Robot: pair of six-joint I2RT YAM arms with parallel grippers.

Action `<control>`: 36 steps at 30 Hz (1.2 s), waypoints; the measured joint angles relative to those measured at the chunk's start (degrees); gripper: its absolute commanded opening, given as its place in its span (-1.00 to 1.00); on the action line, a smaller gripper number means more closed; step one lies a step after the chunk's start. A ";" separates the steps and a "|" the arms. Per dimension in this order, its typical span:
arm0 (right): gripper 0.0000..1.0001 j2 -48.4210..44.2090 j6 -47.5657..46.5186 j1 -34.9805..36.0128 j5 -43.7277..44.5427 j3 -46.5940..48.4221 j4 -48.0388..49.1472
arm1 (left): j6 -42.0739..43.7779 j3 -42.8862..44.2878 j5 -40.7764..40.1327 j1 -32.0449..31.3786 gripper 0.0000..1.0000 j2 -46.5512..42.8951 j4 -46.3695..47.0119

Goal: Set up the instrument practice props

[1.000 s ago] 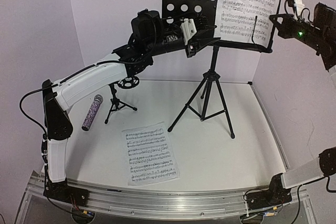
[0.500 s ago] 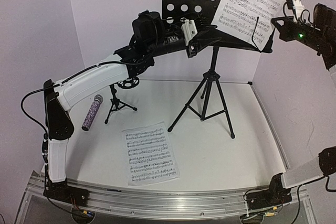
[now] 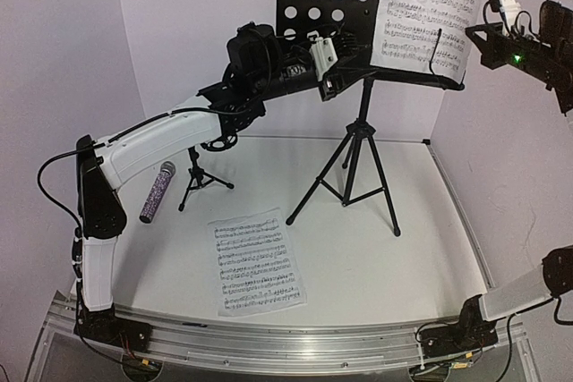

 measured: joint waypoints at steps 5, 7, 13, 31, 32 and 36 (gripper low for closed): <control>-1.00 0.60 -0.22 0.00 -0.06 -0.02 -0.28 | 0.02 -0.26 -0.48 0.00 -0.13 0.19 0.04; -1.00 0.76 -0.52 0.00 0.00 -0.02 -0.45 | 0.02 -0.26 -0.51 0.00 -0.13 0.31 0.08; -1.00 0.78 -2.07 0.00 0.43 0.28 -0.74 | 0.07 -0.33 -0.52 0.00 -0.14 0.60 0.15; -1.00 1.15 -3.42 0.00 0.58 2.36 -1.73 | 0.09 -0.56 -0.91 0.00 -0.14 0.70 0.45; -1.00 1.14 -3.43 0.00 0.58 2.35 -1.73 | 0.09 -0.56 -0.91 0.00 -0.14 0.70 0.45; -0.67 1.13 -3.53 0.00 1.02 2.33 -1.74 | 0.10 -0.56 -0.91 0.00 -0.14 0.70 0.45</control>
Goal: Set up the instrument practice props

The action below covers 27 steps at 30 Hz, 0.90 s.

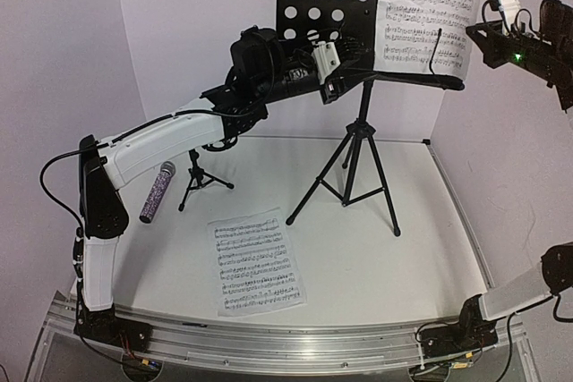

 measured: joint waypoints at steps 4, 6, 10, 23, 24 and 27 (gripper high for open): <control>-0.60 -0.10 -0.49 0.00 1.24 -0.19 -0.02 | -0.01 0.00 0.02 0.00 -0.14 0.00 -0.02; -0.71 -0.37 -0.59 0.00 1.84 -0.52 -0.03 | -0.01 0.00 0.02 0.00 -0.15 0.00 -0.04; -0.84 -1.32 -0.82 0.00 2.57 -1.57 -0.12 | -0.01 0.00 0.02 0.00 -0.15 0.00 -0.04; -1.00 -1.57 0.57 0.00 4.45 -5.21 -0.10 | 0.08 -0.05 0.00 0.00 -0.15 0.00 -0.01; -1.00 -1.55 0.57 0.00 4.83 -5.41 -0.12 | 0.10 -0.13 0.00 0.00 -0.15 0.00 0.03; -1.00 -1.53 0.46 0.00 5.51 -5.52 -0.13 | 0.13 -0.49 0.01 0.00 -0.13 0.00 0.43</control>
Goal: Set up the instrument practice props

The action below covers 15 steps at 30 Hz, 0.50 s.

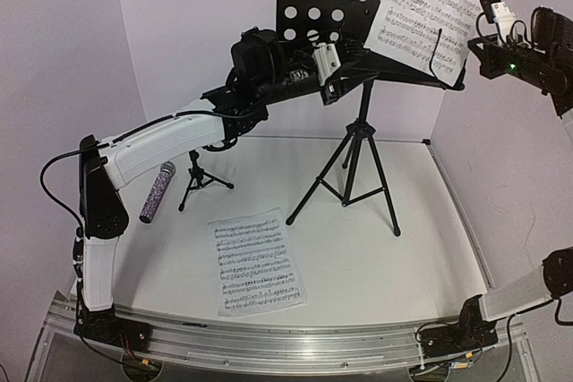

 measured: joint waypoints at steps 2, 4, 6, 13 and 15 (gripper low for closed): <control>-1.00 0.00 -0.18 0.00 0.32 0.03 0.03 | 0.23 -0.18 0.01 0.00 -0.11 0.00 0.15; -1.00 0.12 -0.38 0.00 0.50 0.29 0.03 | 0.83 -0.32 0.05 -0.02 -0.10 0.00 0.39; -1.00 0.42 -0.60 0.00 0.66 0.91 0.03 | 1.20 -0.38 0.04 -0.07 -0.10 0.00 0.51; -1.00 0.94 -1.04 0.00 0.65 2.19 0.14 | 1.45 -0.41 0.01 -0.09 -0.10 0.00 0.51; -1.00 0.96 -1.04 0.00 0.68 2.19 0.14 | 1.45 -0.52 0.01 -0.09 -0.10 0.00 0.55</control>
